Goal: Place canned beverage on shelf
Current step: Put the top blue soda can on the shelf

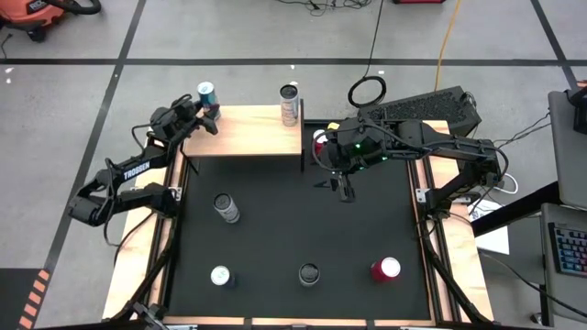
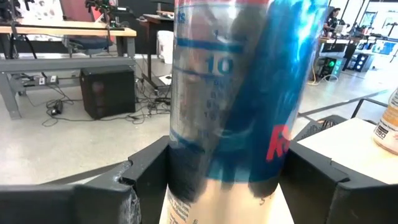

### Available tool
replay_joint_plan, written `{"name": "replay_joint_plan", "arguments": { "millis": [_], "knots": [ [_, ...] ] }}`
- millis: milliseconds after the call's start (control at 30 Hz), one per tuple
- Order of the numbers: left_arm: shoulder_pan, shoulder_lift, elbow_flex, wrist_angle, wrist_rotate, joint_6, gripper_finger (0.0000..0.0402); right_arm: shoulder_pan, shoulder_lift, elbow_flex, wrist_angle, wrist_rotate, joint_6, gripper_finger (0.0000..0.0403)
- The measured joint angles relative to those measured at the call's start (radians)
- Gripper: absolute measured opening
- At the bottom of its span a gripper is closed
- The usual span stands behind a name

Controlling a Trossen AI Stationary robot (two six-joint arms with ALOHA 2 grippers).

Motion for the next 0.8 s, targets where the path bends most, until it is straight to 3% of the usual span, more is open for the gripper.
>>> {"name": "replay_joint_plan", "arguments": {
  "millis": [400,800],
  "knots": [
    [0.000,-0.009,0.000,-0.026,0.000,0.009,0.0267,0.000,0.000,0.000,0.000,0.000,-0.002,0.0263],
    [0.002,-0.142,-0.004,-0.186,-0.019,0.053,0.0268,0.000,0.000,0.000,-0.010,0.000,-0.002,0.0263]
  ]
}}
